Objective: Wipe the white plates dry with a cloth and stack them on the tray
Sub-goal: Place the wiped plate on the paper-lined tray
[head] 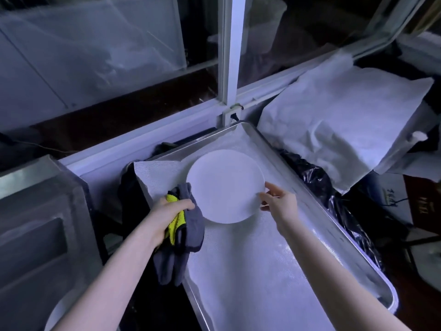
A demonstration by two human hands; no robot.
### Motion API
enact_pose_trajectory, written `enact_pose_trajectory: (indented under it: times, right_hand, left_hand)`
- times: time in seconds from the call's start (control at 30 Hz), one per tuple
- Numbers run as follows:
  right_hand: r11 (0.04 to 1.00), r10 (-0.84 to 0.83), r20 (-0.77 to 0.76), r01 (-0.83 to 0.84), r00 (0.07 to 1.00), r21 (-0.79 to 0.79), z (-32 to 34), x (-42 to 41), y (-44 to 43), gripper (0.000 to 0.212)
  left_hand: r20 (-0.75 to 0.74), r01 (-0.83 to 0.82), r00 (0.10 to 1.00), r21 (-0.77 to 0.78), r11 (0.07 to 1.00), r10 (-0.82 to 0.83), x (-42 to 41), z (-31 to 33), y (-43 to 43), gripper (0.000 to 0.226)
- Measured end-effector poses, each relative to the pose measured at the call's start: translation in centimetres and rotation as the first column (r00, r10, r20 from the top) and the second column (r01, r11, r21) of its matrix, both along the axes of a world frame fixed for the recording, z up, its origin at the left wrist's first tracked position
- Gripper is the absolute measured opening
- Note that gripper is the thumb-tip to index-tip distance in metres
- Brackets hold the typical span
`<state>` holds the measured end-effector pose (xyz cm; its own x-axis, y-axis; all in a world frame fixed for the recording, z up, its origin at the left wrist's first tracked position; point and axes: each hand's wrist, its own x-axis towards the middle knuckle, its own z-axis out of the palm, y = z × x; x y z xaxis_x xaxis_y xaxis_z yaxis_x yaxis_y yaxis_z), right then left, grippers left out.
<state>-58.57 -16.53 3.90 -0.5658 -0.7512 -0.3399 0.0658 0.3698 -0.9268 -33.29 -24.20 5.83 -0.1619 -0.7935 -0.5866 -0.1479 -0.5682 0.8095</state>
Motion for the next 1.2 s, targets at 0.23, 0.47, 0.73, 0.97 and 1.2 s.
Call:
enact_pose_trajectory:
  times: [0.23,0.47,0.73,0.97,1.2]
  right_hand:
    - [0.999,0.005,-0.041,-0.002,0.999,0.050,-1.5,-1.0,-1.1,0.039]
    - [0.995,0.064,-0.117,-0.055,0.991,0.078,-2.4,-1.2,-1.7,0.047]
    - [0.978,0.174,-0.320,-0.126,0.931,0.164,-3.7,-1.4,-2.0,0.028]
    - [0.977,0.169,-0.384,-0.104,0.908,0.185,-2.5,-0.8,-1.2,0.043]
    - [0.910,0.377,-0.326,-0.412,0.867,-0.045,2.8,6.3,1.1,0.016]
  left_hand:
    - [0.043,0.005,0.999,0.009,1.000,-0.005,-1.6,-1.2,-0.4,0.029]
    - [0.053,-0.030,0.998,-0.006,1.000,0.030,-1.8,-1.7,-0.8,0.036]
    - [0.090,-0.027,0.996,-0.006,1.000,0.027,-2.1,-1.7,-0.5,0.041]
    - [0.055,-0.144,0.988,-0.023,0.989,0.145,-1.3,-1.3,0.3,0.021]
    - [-0.131,-0.379,0.919,-0.041,0.924,0.371,3.3,1.2,2.9,0.026]
